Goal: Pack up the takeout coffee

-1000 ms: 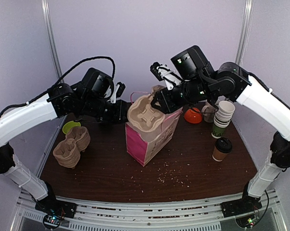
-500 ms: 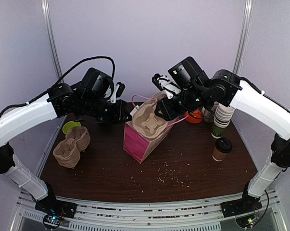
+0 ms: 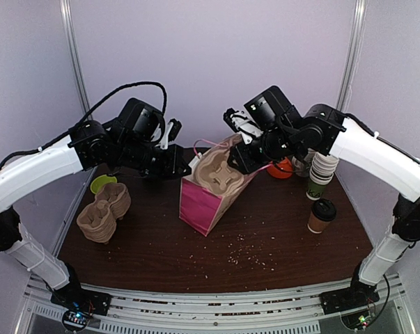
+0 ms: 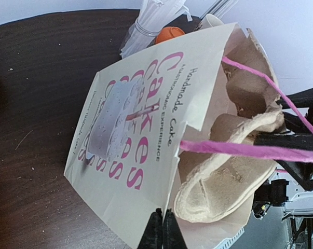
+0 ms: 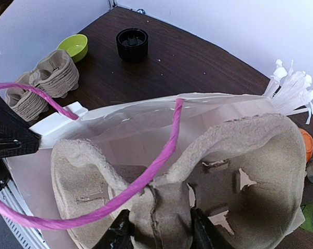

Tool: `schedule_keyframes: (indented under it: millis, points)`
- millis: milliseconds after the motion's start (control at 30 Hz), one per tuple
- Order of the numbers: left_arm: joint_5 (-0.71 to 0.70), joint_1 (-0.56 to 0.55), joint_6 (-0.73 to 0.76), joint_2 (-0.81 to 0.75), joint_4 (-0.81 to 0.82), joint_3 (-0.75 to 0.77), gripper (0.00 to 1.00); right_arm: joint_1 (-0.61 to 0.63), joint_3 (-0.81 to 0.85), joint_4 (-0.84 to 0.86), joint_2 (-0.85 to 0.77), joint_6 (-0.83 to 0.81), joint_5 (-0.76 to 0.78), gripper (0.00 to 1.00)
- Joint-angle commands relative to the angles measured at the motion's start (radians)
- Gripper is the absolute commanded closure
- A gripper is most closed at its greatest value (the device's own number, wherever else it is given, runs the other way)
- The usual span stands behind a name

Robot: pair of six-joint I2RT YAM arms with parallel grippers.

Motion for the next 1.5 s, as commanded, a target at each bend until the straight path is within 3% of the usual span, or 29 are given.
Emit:
schedule_keyframes:
  millis: [0,333,767,1133,1467]
  points:
    - [0.02,0.006,-0.011,-0.017,0.075,0.001,1.0,-0.008,-0.046,0.026,-0.018,-0.009,-0.002,0.62]
    - [0.043,0.005,-0.026,-0.001,0.105,0.01,1.0,-0.012,-0.105,0.095,0.015,-0.007,-0.037,0.61]
    - [0.08,0.006,-0.033,0.017,0.141,-0.007,1.0,-0.051,-0.203,0.328,0.02,0.042,-0.106,0.61]
    - [0.104,0.006,-0.022,0.049,0.158,0.016,1.0,-0.08,-0.178,0.335,0.057,0.033,-0.249,0.6]
    - [0.176,0.005,-0.038,0.043,0.242,-0.029,1.0,-0.137,-0.299,0.422,0.037,0.008,-0.358,0.6]
